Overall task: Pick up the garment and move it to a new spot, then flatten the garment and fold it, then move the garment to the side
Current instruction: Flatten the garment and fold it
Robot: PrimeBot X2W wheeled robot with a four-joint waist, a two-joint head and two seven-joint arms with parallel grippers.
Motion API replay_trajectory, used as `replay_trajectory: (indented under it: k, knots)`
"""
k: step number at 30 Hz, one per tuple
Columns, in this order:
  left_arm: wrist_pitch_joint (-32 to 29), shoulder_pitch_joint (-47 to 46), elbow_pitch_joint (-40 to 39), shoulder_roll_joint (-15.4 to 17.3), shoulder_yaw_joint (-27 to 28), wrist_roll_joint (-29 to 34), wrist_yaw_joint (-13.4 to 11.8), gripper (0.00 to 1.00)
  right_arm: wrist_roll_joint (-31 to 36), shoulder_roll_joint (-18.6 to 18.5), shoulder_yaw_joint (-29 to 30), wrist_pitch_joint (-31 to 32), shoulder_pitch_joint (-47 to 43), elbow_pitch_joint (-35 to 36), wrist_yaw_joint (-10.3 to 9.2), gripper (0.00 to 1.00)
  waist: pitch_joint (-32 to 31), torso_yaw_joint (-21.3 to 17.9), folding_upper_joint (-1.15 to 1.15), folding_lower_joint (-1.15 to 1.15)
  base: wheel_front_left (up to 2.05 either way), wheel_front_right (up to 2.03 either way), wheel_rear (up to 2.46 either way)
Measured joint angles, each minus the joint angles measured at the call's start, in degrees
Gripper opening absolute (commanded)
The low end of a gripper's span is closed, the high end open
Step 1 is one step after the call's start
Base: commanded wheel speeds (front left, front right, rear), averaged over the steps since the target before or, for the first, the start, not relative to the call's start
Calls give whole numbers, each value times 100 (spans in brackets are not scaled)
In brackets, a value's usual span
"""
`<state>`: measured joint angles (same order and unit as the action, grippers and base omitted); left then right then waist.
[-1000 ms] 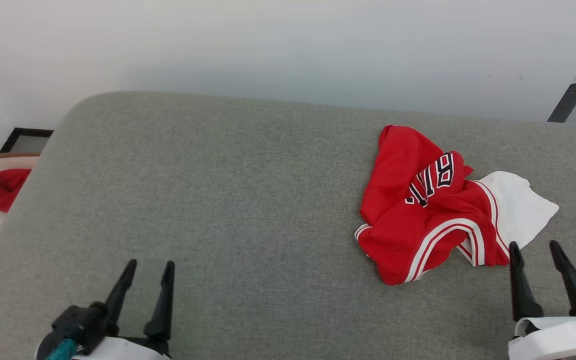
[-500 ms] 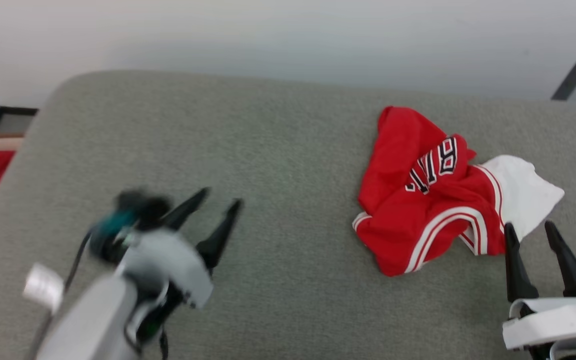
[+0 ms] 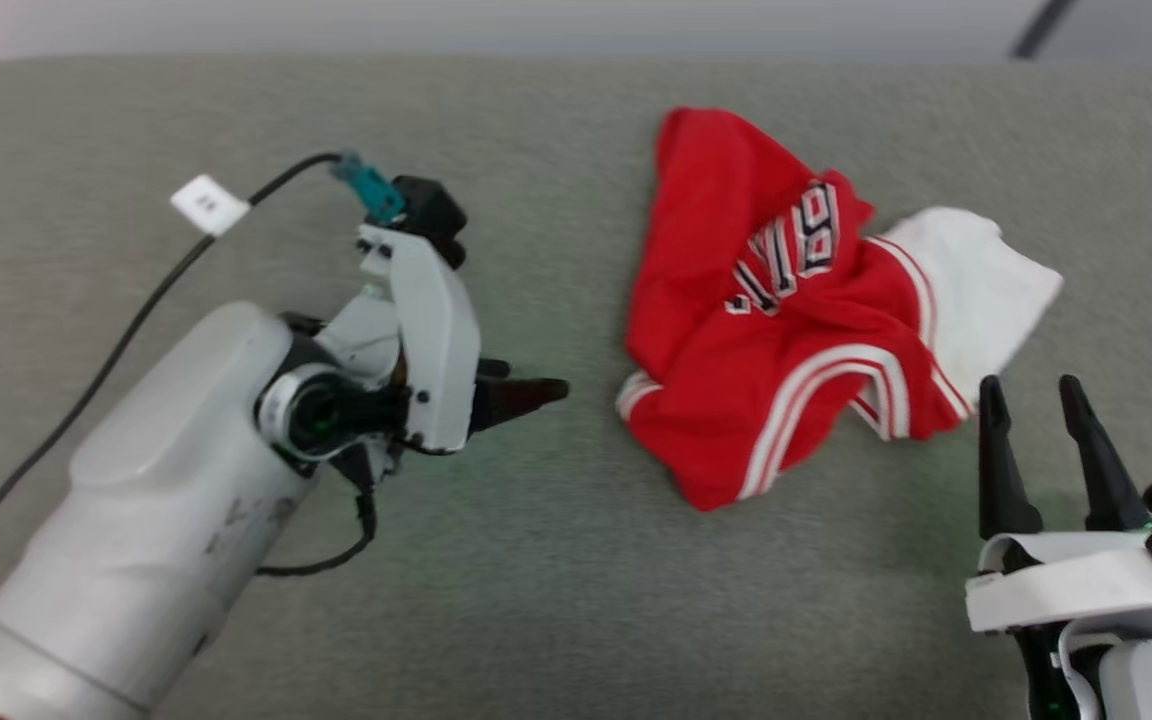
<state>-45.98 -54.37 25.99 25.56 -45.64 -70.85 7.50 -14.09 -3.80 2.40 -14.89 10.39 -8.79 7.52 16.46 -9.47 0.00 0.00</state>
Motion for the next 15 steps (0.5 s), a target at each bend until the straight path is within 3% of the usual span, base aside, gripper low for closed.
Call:
replay_trajectory:
  k: [15]
  knots:
    - [-225, -572, 637, -242, -466, -487, 0, 100, -347, 74, -86, -8, 195, 34, 0, 100, 642, -920, 0, 0, 0, 0, 0]
